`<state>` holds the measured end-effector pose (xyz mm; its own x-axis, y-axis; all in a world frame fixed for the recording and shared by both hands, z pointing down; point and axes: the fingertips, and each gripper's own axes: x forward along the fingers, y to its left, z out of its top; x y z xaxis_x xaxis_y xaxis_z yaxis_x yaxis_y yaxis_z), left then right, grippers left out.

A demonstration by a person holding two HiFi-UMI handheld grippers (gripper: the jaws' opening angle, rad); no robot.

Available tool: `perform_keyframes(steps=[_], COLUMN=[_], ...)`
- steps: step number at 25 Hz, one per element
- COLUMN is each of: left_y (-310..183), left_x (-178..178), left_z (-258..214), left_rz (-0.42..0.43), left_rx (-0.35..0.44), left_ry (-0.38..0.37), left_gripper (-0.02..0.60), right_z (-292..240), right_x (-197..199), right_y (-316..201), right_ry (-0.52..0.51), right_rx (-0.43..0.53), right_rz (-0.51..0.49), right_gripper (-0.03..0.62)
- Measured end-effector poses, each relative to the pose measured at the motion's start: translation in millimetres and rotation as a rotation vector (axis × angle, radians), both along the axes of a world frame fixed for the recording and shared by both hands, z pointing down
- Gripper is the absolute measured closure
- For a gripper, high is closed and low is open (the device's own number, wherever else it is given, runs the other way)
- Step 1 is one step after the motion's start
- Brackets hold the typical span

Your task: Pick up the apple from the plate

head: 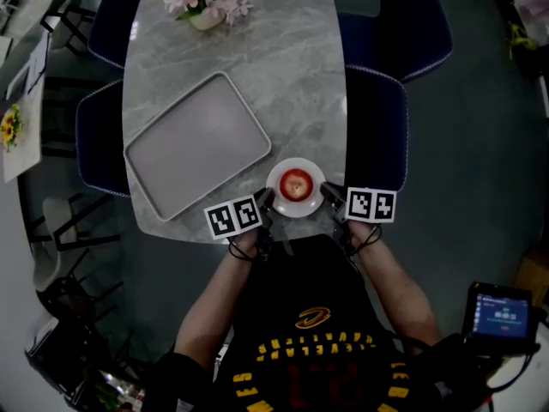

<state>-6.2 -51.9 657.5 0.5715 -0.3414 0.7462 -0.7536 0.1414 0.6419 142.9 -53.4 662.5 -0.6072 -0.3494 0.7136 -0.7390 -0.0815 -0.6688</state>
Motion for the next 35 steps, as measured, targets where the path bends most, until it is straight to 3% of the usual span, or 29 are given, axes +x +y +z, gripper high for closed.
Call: perform_keyframes(steps=[27,35], left_y=[7,7], left_x=[1,-9], left_z=[8,2], left_rz=[-0.002,-0.008], left_rx=[-0.004,0.027], left_ry=[0.03,-0.018], left_gripper=[0.535,0.535], right_z=[7,3], right_x=[-2,5], right_y=[3,2], right_ry=[0.001,0.051], right_rx=[-0.012,0.017], right_rz=[-0.017,-0.038], right_gripper=[0.548,0.548])
